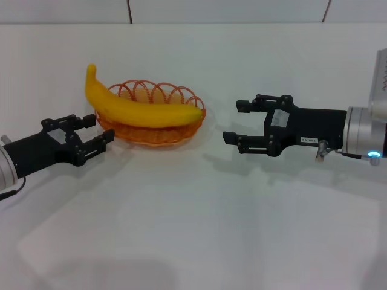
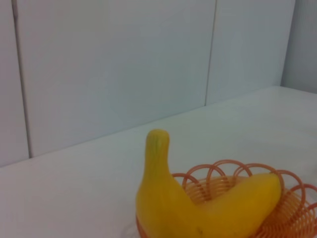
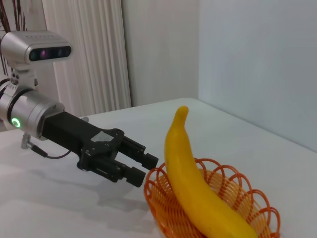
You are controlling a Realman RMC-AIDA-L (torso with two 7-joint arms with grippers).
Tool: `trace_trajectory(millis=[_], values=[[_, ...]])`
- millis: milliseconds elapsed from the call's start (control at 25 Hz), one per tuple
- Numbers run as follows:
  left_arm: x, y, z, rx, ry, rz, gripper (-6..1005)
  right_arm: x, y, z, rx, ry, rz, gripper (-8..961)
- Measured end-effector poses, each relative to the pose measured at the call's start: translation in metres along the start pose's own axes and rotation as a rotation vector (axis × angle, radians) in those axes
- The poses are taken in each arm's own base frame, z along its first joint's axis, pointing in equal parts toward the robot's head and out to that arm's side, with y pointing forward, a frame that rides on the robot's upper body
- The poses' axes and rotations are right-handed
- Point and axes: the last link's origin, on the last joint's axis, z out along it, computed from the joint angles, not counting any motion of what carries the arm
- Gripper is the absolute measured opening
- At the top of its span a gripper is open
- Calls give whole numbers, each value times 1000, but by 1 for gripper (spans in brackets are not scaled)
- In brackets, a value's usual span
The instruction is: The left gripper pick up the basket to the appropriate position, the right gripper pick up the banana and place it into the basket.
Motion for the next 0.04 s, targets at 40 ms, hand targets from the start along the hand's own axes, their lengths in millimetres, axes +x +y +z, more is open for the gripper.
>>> trace_trajectory(millis=[40], values=[[0,0,0,0,1,0,559,0,0,0,0,0,0,775]])
